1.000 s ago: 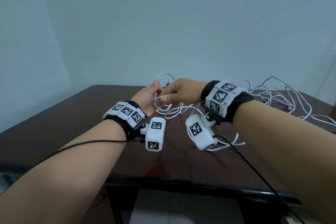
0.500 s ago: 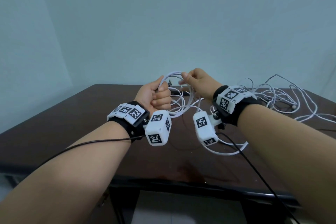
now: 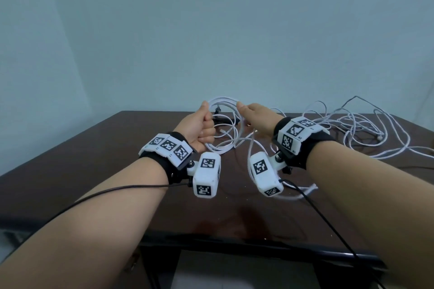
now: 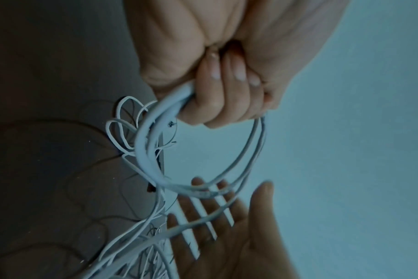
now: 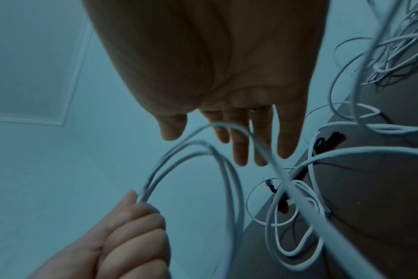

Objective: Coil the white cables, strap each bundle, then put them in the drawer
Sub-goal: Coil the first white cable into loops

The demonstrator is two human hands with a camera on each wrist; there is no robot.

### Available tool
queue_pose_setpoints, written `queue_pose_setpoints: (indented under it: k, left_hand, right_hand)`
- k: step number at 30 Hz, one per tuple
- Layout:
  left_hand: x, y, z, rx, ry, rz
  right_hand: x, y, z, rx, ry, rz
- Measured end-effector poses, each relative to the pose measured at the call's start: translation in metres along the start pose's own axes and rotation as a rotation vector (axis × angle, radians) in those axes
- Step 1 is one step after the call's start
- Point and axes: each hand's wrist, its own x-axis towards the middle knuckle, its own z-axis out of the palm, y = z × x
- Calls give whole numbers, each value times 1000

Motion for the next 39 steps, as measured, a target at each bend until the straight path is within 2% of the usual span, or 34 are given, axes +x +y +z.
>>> queue_pose_setpoints:
  k: [6, 12, 15, 17, 20, 25, 29, 33, 39]
  left_hand:
    - [5, 9, -12, -85, 178, 37]
    - [11, 8, -23, -161, 316, 58]
    - [12, 10, -27, -180, 377, 85]
    - [10, 11, -27, -132, 385, 109]
    - [5, 11, -22, -55, 341, 135]
    - [3, 9, -13, 95, 245, 141]
    - [3, 5, -8, 238, 188, 139]
    - [-1, 0, 0, 206, 87, 134]
    - [-6, -2, 11, 170, -92, 39]
  right_hand:
    - [-12, -4, -17, -168, -94, 97]
    - [-35, -7, -18, -686, -465, 94]
    - [-47, -8, -15, -813, -502, 94]
    - [-49, -8, -15, -768, -508, 76]
    - [-48, -11, -14, -612, -462, 38]
    - [-42, -24, -12, -680, -403, -174]
    - [-38, -31, -11, -540, -365, -297]
    - [-30, -36, -13, -353, -296, -346]
    - [-18, -39, -18, -180, -59, -366]
